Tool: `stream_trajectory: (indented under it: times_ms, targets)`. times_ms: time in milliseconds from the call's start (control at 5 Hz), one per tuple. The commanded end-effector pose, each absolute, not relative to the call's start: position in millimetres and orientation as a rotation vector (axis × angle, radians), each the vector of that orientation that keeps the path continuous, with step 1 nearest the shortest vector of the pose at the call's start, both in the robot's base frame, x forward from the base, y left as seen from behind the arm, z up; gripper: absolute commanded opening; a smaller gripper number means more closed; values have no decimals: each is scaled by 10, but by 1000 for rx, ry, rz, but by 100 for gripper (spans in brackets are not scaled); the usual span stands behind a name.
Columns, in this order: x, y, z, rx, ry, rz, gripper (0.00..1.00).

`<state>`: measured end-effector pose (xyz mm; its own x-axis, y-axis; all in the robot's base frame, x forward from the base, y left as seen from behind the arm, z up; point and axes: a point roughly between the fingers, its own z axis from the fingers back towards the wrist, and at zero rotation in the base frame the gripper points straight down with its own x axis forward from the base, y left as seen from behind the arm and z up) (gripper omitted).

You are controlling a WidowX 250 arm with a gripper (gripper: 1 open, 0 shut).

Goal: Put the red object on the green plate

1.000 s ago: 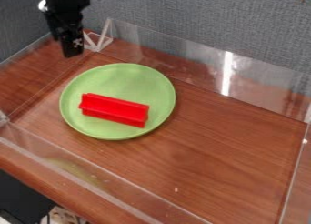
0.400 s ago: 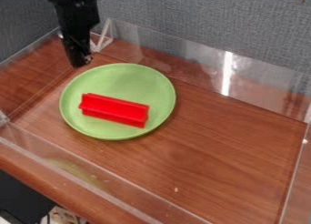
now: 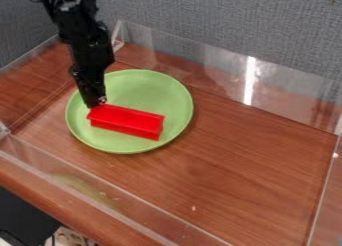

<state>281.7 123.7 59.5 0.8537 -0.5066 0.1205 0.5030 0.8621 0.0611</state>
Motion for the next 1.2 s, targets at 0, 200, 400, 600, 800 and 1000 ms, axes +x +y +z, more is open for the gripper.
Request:
stream_trajectory:
  times_ms: [0,200,400,600,800,1000]
  targets:
    - [2837,1241,633,45,-147,-468,100]
    - [2856,1230,704,58,-152,-411,100]
    - [2918,1199,800,83,-162,-359,100]
    - [2977,1198,925,113,-173,-307,100]
    - [3011,1232,1024,133,-181,-239,100]
    - [2980,1191,1158,144,-198,-196,100]
